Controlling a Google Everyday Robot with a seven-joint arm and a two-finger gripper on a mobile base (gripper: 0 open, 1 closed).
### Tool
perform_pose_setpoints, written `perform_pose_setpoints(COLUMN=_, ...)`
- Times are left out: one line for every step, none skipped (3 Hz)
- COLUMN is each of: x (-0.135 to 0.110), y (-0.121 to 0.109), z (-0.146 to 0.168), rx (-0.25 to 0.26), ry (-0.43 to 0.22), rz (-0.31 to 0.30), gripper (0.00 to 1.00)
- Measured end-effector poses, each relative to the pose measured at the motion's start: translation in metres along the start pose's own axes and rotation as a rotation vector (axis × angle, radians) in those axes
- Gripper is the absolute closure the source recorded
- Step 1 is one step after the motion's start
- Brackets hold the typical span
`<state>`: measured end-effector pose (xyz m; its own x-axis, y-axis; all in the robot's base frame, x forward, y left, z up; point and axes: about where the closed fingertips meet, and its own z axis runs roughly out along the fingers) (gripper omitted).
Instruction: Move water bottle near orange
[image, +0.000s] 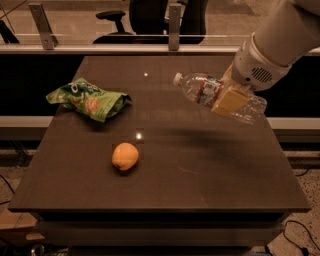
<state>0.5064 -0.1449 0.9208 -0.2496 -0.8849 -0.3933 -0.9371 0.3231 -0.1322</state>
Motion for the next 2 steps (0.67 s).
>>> perform_pose_setpoints(x=-0.002, y=0.017, z=0.012, rx=-0.071, ry=0.02, rz=0.01, gripper=1.0)
perform_pose_setpoints(x=-0.007, y=0.035, z=0.023, rx=-0.121, ry=0.028, rz=-0.012, gripper=1.0)
